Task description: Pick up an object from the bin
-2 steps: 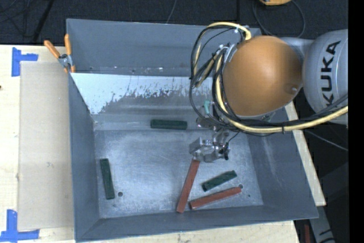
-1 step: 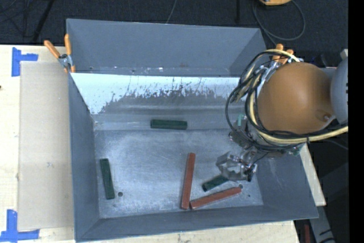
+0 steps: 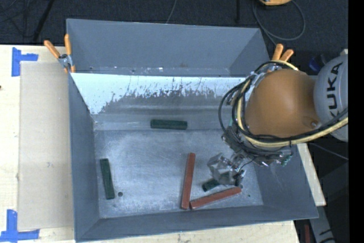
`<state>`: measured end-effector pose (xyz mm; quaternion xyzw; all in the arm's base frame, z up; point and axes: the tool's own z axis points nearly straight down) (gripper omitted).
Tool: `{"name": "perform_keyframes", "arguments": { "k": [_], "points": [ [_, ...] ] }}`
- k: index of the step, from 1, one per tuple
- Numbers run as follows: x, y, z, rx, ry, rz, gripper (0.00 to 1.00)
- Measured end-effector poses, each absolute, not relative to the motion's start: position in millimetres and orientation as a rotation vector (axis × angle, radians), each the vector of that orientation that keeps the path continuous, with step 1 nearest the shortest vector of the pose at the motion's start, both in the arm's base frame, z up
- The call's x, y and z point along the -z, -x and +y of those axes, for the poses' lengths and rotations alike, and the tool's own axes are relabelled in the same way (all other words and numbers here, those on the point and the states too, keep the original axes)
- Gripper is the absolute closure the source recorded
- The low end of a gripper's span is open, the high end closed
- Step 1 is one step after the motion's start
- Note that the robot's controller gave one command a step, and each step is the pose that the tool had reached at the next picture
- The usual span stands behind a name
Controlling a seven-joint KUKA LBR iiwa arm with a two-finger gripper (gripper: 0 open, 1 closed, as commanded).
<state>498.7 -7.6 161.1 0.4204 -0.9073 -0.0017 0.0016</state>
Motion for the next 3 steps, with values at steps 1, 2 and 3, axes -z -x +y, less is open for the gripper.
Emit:
{"name": "perform_keyframes", "arguments": {
  "k": [1,2,3],
  "points": [
    [-253,-512.7,13,-0.003,-1.259,-2.888,1.00],
    [-205,-518.0,16,0.005,-1.208,-2.896,1.00],
    [-207,-518.6,16,0.002,-1.209,-2.899,0.00]
  ]
}}
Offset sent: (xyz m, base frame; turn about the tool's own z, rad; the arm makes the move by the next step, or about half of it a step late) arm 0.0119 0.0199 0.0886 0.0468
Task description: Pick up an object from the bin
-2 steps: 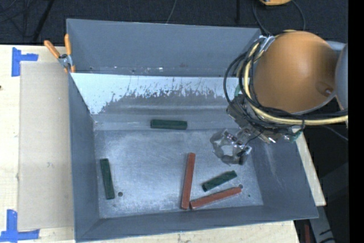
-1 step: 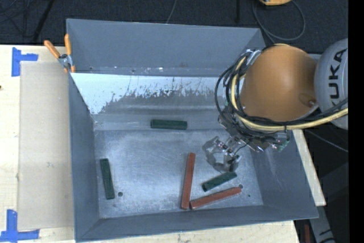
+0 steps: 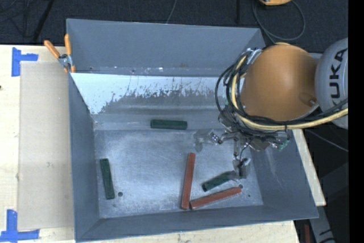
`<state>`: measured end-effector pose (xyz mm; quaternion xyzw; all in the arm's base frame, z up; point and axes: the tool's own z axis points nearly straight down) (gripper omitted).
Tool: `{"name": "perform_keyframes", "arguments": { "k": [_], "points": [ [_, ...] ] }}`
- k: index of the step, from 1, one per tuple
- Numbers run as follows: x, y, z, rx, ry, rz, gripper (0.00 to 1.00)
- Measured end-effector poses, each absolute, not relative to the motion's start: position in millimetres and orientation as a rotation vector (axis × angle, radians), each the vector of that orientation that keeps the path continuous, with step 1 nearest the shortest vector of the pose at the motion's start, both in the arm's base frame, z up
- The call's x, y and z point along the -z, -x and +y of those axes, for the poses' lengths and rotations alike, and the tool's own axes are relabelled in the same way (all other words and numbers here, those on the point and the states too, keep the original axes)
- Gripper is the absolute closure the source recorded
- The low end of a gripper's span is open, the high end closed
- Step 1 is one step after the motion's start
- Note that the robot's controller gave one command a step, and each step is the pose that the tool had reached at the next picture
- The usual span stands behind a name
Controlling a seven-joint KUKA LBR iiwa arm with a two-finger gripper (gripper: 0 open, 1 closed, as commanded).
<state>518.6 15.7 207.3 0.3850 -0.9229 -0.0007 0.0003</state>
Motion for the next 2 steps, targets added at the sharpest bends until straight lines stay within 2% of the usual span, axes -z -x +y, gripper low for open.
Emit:
{"name": "perform_keyframes", "arguments": {
  "k": [1,2],
  "points": [
    [-123,-485.1,-36,0.006,-1.195,-2.894,0.00],
    [-66,-503.4,-51,0.006,-1.233,-2.884,0.00]
  ]
}}
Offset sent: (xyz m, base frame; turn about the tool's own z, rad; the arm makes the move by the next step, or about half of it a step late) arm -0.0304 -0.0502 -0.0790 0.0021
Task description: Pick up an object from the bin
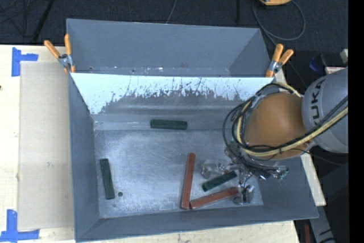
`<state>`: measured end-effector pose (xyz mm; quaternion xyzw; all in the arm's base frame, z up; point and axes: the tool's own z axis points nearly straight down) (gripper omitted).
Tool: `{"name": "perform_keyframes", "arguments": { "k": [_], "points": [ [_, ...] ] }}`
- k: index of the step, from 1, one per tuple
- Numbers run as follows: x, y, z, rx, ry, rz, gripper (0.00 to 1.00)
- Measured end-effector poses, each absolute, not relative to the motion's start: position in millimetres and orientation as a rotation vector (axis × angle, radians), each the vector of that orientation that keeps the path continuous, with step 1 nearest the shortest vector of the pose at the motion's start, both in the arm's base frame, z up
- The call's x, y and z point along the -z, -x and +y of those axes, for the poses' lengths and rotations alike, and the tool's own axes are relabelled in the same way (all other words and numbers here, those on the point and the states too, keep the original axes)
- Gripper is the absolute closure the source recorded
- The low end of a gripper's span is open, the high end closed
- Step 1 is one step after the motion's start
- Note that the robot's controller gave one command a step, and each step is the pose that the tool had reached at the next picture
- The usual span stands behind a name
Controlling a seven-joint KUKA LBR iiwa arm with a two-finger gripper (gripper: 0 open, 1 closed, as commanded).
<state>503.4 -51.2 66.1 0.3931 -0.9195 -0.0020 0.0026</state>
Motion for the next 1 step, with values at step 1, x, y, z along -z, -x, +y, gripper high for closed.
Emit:
{"name": "perform_keyframes", "arguments": {
  "k": [1],
  "points": [
    [-69.1,-504.4,-50.3,0.003,-1.242,-2.884,1.00]
  ]
}}
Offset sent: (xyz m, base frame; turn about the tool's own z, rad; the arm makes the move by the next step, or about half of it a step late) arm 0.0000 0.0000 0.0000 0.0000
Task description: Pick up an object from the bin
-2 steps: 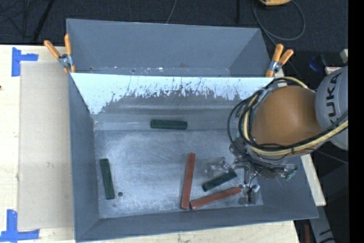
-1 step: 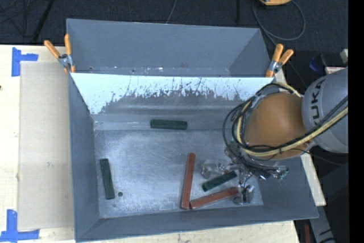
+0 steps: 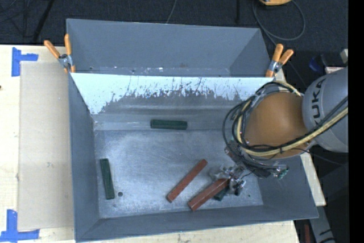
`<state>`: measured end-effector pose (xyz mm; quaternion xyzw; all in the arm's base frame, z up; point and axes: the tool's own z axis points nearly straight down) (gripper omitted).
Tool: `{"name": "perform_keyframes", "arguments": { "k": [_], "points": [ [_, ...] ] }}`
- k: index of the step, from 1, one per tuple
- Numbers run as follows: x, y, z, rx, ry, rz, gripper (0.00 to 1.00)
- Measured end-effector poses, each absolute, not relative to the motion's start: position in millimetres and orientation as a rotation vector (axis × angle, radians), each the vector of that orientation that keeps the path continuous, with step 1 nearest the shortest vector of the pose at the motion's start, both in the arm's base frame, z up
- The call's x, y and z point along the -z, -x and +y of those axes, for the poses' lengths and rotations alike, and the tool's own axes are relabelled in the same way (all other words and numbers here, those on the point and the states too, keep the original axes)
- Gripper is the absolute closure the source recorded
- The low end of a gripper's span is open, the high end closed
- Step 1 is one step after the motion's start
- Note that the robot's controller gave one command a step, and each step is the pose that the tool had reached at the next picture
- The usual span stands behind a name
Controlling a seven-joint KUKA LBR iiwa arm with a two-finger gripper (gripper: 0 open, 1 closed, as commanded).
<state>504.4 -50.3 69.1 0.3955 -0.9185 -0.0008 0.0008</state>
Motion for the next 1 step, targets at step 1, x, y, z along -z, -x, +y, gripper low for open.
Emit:
{"name": "perform_keyframes", "arguments": {
  "k": [1],
  "points": [
    [-227.7,-504.1,11.5,-0.002,-1.506,-2.765,1.00]
  ]
}}
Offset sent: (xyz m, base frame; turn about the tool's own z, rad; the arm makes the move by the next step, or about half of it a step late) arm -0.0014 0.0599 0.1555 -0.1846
